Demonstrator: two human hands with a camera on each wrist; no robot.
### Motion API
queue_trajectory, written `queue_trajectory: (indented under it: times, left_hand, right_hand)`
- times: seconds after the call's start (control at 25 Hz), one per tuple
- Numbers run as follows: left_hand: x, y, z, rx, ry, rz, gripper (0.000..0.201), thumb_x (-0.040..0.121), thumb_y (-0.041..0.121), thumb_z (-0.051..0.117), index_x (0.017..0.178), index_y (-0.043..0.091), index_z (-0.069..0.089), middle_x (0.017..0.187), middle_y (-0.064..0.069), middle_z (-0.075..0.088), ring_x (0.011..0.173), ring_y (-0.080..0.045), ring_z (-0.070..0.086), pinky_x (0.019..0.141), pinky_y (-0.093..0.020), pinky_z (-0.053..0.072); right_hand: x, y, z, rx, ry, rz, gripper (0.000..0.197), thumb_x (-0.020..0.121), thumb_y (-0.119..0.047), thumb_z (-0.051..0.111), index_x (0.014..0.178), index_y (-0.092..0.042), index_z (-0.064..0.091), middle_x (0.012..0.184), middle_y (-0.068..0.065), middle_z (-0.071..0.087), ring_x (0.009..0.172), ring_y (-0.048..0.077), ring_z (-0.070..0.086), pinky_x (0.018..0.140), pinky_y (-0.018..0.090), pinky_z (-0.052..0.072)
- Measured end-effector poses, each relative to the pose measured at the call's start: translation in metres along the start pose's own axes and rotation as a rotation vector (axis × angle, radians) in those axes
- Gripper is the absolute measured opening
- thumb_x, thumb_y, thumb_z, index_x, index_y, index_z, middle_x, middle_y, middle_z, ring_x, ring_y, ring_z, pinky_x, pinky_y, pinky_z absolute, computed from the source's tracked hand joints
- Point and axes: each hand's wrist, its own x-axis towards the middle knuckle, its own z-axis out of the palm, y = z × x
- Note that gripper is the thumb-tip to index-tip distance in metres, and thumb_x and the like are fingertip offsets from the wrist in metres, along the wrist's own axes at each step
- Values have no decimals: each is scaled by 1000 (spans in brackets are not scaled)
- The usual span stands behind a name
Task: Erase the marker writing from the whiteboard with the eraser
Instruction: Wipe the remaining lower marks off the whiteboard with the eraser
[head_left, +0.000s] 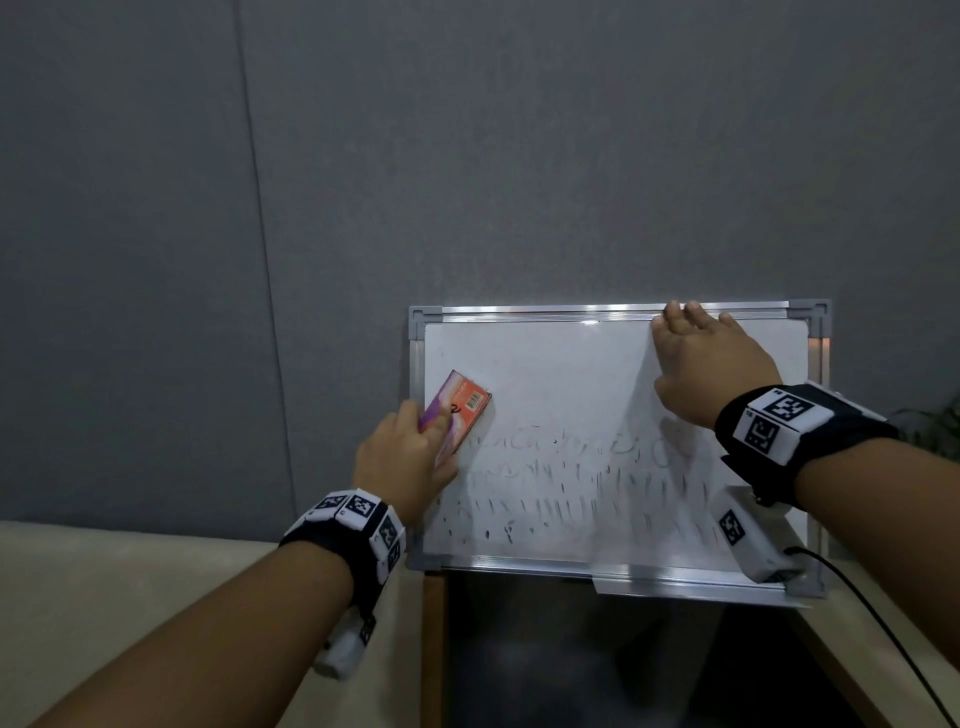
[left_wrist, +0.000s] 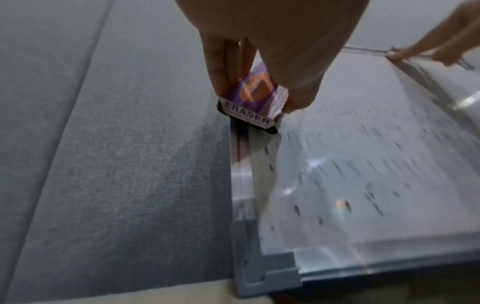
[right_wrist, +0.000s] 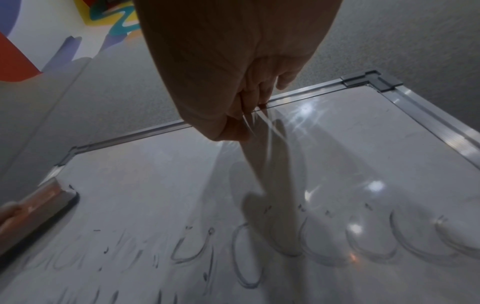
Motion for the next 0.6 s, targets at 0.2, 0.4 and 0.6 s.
queue_trajectory:
  times: [0.2,0.4,0.6]
  left_hand:
    - [-24,4,15,102,-98,220,62,67,47,79,117,14,64,87,-5,53,63,-15,50,46,-22,28]
    - [-19,-7,11,38,-82,7,61,78,49,70,128,17,55,94,-6,51,71,-14,44,53,-23,35]
    - [-27,-9,7,36,-152,-129,63,85,52,60,137,19,45,101,-5,50,77,-12,41,59,-23,35]
  right_hand:
    - [0,0,0,-8,-7,-2,68,85,-21,42,148,-10,18,159,8,12,146,24,8,118,41,11]
    - [0,-1,-3,1,-12,4,68,85,-20,42,148,-10,18,159,8,11,146,23,7,118,41,10]
    - [-1,-1,-4,13,-17,6,68,86,-21,42,149,-11,16,159,7,10,146,22,6,118,40,8]
